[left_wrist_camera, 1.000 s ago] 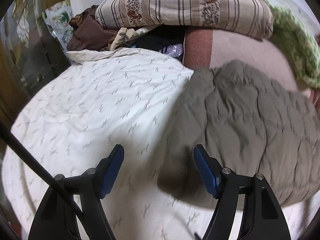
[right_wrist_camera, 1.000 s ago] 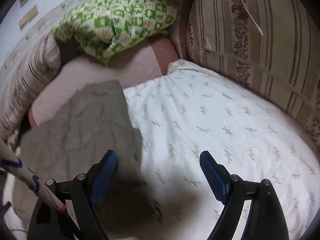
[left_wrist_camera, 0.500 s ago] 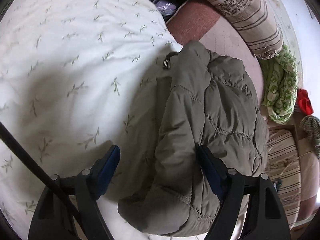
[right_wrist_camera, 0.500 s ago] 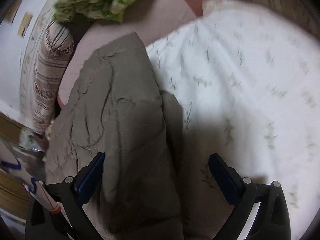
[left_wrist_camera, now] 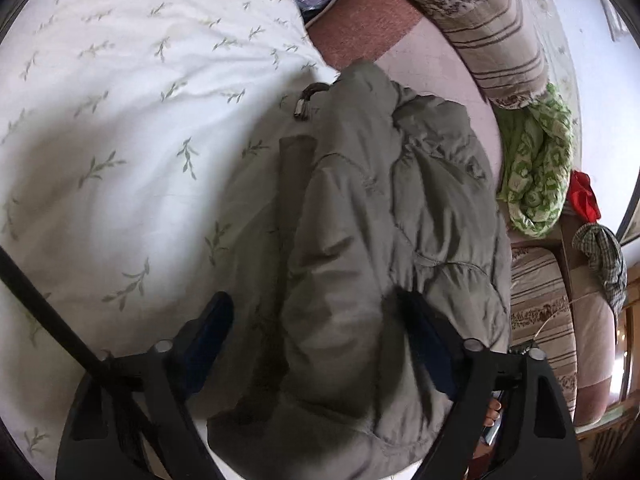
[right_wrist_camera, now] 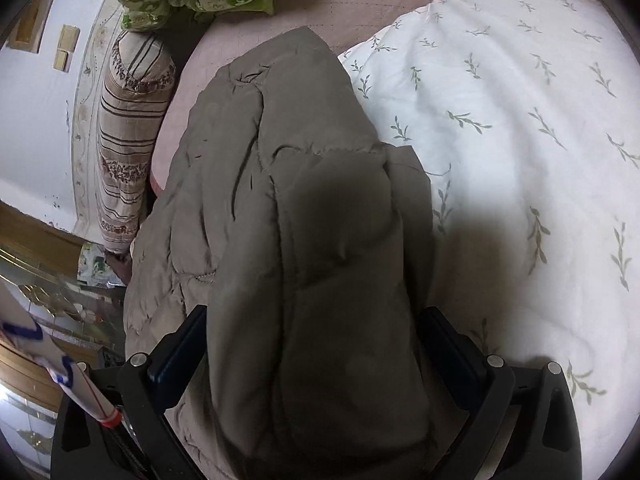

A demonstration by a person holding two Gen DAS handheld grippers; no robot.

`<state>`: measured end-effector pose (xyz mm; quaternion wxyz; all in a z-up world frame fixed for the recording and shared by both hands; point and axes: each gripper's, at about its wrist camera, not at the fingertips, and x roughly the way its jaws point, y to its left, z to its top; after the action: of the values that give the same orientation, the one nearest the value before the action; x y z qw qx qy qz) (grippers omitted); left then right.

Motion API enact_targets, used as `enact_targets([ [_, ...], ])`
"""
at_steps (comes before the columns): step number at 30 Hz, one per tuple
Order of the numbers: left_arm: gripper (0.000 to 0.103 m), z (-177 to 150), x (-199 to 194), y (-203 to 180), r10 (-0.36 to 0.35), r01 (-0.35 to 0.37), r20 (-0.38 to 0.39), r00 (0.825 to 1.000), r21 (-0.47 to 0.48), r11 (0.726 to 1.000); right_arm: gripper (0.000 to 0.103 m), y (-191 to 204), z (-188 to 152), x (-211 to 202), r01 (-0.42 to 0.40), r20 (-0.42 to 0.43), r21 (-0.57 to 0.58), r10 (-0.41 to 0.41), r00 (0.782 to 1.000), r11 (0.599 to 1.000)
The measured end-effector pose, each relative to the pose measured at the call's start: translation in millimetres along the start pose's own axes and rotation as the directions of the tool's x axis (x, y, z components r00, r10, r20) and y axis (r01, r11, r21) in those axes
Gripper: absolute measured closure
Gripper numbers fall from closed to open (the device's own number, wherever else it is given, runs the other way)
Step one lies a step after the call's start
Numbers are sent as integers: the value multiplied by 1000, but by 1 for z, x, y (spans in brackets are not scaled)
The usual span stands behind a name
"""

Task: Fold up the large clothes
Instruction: 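Roll both tools and grasp the folded jacket's end with both grippers, then lift the held end and fold it over the jacket with both grippers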

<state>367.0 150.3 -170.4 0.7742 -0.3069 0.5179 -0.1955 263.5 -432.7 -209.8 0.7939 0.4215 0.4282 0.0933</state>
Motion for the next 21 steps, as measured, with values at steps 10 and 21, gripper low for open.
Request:
enact_targets([
  [10,10,-8,18,-28,-106,114,-68,992,128,985,0,4,4,8,17,2,0,-17,1000,1000],
  [21,52,-22,-13,-89,23,-37,59,998,252,967,47,40,-6,-8,86,54,-85,-81,995,993],
])
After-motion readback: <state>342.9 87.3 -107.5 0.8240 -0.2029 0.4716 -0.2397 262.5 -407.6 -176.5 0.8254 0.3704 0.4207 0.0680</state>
